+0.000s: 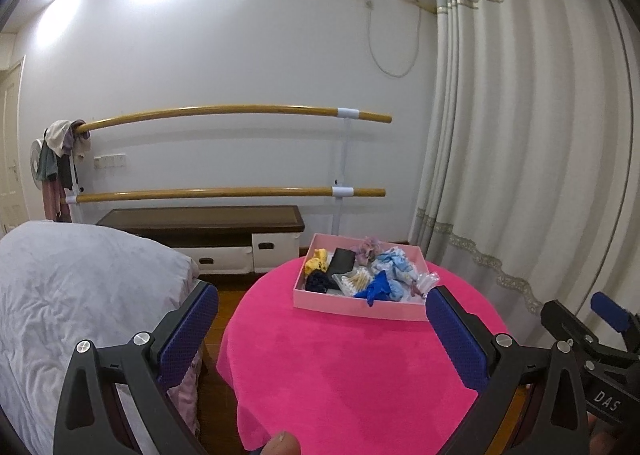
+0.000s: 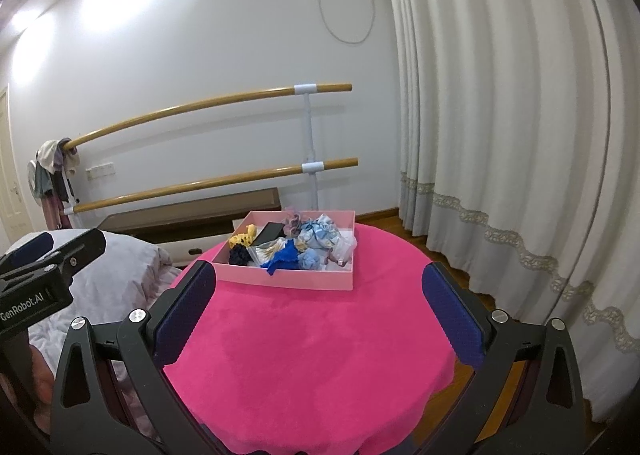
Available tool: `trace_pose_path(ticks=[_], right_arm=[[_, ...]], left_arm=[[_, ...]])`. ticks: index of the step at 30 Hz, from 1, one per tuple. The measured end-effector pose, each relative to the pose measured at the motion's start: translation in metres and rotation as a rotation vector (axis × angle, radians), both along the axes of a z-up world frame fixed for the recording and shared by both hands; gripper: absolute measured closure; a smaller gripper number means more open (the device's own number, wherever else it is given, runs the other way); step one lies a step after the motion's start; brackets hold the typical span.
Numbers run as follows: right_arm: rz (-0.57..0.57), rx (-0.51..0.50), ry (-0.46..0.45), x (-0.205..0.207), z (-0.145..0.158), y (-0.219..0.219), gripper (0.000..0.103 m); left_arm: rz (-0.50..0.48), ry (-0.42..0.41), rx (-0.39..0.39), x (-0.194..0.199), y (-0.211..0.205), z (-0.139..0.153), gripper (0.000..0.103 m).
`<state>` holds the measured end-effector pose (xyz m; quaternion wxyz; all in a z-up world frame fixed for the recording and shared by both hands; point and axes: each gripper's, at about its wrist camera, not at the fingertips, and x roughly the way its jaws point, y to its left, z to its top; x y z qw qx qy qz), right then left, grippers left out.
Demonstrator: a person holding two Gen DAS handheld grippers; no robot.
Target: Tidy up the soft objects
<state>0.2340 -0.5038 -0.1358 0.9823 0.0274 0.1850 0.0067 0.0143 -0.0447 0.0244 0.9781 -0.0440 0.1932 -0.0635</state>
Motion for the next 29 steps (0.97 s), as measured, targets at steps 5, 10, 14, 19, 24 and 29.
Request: trace_pose_path(ticks=[5, 10, 14, 19, 24, 29], right_arm=[[0.000, -0.005, -0.006, 0.000, 0.001, 0.000, 0.000], [0.000, -0.007, -0.009, 0.000, 0.003, 0.000, 0.000], [0.003, -0.007, -0.008, 0.000, 0.003, -0.001, 0.000], [0.006, -0.008, -0.004, 0.000, 0.003, 0.000, 0.000], [0.007, -0.008, -0.001, 0.002, 0.003, 0.000, 0.000], [0.007, -0.008, 0.000, 0.003, 0.002, 0.001, 0.000]], left_arm=[[0.017, -0.009, 0.010, 0.000, 0.000, -0.001, 0.000], [0.024, -0.001, 0.008, 0.003, 0.000, -0.003, 0.000], [0.045, -0.002, 0.037, 0.005, -0.003, -0.003, 0.000], [0.018, 0.011, 0.028, 0.009, -0.004, -0.004, 0.000], [0.014, -0.007, 0.047, 0.009, -0.007, -0.003, 0.000], [0.005, -0.022, 0.053, 0.007, -0.010, -0.006, 0.000]])
